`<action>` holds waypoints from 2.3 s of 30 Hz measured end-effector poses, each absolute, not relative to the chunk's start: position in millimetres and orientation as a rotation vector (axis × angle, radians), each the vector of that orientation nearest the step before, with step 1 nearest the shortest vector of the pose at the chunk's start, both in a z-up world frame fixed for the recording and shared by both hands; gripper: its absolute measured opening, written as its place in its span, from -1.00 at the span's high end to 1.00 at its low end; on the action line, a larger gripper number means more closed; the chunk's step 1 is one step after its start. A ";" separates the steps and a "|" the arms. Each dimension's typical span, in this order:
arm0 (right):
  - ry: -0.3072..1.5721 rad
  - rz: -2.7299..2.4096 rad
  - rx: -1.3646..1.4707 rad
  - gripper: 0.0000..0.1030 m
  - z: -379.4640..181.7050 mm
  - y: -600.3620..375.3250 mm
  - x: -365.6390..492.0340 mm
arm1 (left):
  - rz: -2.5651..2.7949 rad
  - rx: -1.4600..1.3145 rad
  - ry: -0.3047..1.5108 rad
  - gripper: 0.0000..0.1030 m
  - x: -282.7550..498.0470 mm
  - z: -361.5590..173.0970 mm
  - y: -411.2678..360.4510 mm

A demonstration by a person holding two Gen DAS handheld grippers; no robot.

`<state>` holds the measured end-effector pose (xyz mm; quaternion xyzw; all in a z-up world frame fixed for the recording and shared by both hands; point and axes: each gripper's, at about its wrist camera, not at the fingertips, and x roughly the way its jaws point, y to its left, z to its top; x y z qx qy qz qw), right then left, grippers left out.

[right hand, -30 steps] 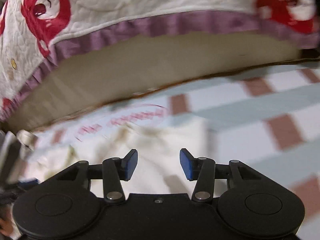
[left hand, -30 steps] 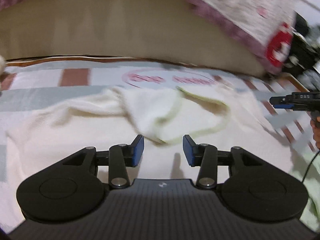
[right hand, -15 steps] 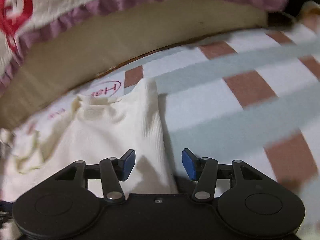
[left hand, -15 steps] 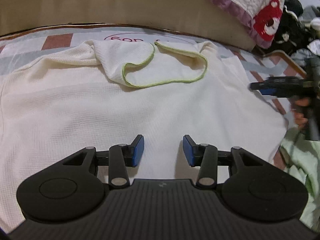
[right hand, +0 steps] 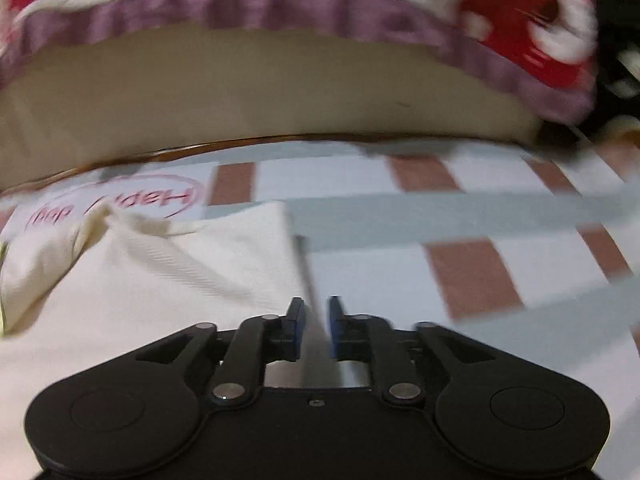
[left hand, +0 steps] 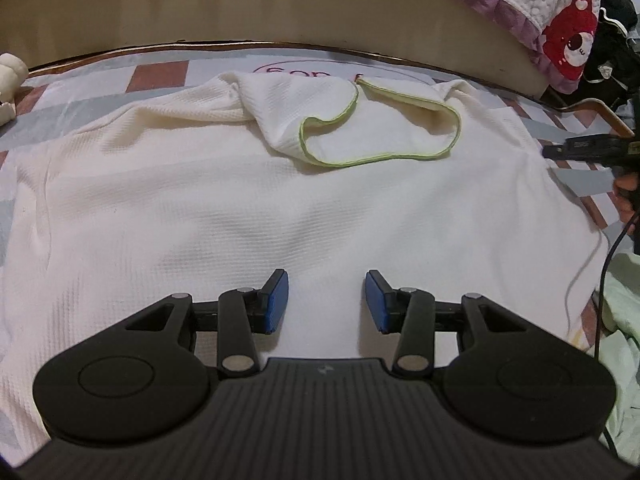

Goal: Fold clothes
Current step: 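Release the white garment with both grippers and let it lie flat, then grasp the waffle-knit edge with the right gripper and lift it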

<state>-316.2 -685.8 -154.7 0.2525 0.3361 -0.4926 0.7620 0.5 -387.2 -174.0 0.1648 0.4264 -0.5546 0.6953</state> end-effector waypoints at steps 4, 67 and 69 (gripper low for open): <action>0.528 -0.998 0.858 0.22 -139.5 -648.8 -361.0 | -1.232 0.350 0.986 0.19 1.8 -168.8 -385.8; 0.174 -0.530 0.678 0.80 -58.0 -511.8 -278.8 | -1.289 0.204 1.113 0.33 -1.9 -150.5 -353.0; 0.171 -0.457 0.656 0.80 -43.9 -507.0 -259.4 | -1.234 0.120 1.083 0.33 33.2 -121.8 -317.0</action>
